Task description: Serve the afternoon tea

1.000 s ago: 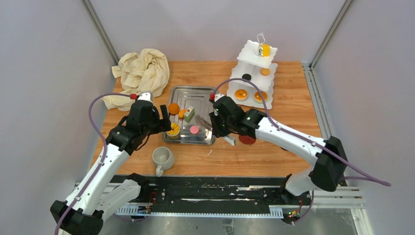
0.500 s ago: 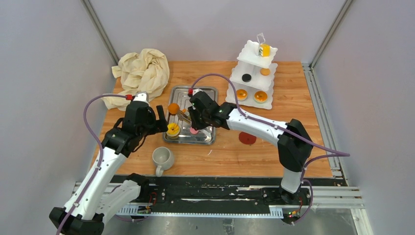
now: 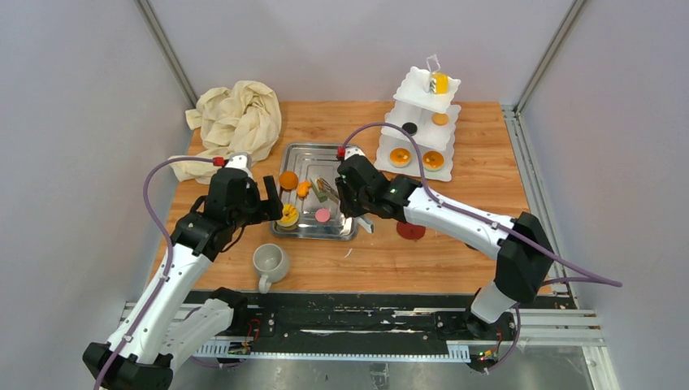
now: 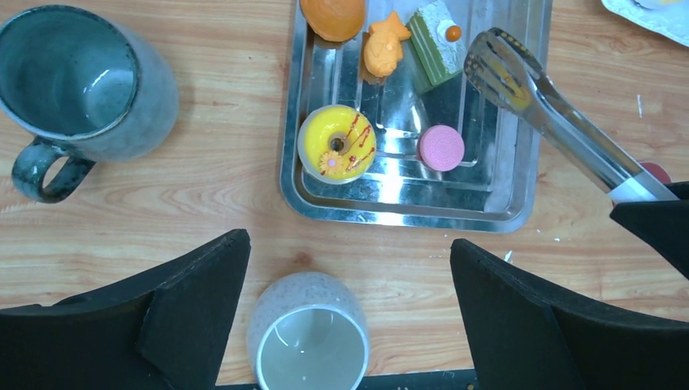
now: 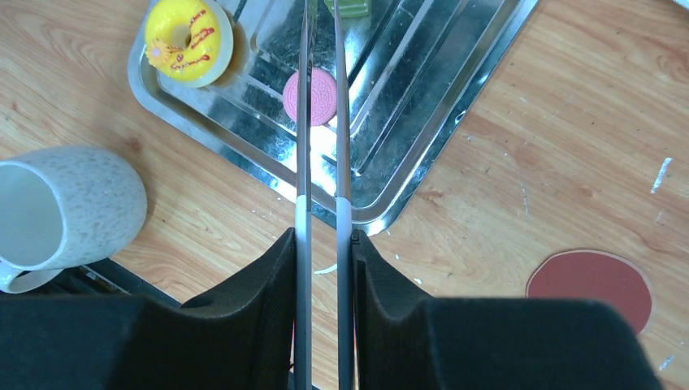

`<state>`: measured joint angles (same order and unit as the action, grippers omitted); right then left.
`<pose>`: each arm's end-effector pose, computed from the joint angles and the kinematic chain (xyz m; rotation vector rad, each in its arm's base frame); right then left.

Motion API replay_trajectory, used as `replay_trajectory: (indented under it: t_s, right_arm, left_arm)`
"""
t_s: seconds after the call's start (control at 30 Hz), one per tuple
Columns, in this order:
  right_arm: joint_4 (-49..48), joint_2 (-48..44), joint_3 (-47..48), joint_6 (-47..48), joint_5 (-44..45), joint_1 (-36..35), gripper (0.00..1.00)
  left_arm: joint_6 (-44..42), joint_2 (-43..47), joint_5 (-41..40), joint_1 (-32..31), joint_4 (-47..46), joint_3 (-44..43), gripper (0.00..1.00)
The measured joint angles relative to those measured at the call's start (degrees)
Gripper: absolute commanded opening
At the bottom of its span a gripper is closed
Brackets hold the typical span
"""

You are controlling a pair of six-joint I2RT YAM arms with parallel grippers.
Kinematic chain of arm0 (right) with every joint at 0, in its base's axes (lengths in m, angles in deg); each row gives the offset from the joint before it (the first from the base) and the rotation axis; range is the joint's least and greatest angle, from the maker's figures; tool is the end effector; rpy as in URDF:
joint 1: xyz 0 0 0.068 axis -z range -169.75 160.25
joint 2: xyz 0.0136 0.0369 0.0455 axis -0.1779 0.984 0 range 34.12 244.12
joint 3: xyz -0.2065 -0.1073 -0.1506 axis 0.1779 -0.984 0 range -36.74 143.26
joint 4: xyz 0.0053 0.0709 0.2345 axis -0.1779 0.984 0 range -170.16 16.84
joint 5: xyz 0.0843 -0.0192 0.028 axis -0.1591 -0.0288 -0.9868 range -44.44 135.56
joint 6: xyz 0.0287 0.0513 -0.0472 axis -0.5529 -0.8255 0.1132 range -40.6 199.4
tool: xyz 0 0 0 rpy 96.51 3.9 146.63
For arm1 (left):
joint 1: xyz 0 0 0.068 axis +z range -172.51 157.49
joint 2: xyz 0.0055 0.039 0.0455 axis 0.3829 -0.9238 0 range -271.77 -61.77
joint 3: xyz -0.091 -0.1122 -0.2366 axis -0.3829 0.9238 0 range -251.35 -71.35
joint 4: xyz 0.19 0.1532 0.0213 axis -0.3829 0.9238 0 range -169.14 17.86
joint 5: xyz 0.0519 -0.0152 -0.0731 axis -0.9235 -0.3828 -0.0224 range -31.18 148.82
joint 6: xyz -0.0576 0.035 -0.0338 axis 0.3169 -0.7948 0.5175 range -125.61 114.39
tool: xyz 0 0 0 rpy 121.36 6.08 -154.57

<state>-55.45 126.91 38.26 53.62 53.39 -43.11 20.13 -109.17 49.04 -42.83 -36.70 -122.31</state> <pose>0.2271 0.2907 0.2768 -0.4947 2.3147 0.5384 0.1611 -0.0481 0.2993 -0.1982 2.2401 -0.2434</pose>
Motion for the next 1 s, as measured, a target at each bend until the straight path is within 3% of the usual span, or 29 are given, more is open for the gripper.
replay_trajectory:
  t_s: [0.13,0.27,0.57,0.77,1.0]
  right_arm:
    - [-0.02,-1.29,0.00,0.11,0.74,0.04,0.35]
    - [0.76,-0.83,0.00,1.40,1.62,0.00,0.45]
    - [1.05,1.46,0.00,2.71,2.78,-0.52,0.49]
    - [0.85,7.02,0.92,2.84,2.97,-1.05,0.41]
    - [0.57,10.16,2.97,2.82,5.14,-1.05,0.11]
  left_arm:
    - [0.00,0.00,0.61,0.00,-0.35,0.31,0.98]
    - [-0.04,0.04,0.59,0.00,-0.33,0.31,0.98]
    - [-0.04,0.33,0.55,0.00,-0.31,0.35,0.98]
    - [-0.07,0.33,0.52,0.00,-0.31,0.52,0.98]
    - [-0.28,0.33,0.52,0.00,-0.28,0.63,0.98]
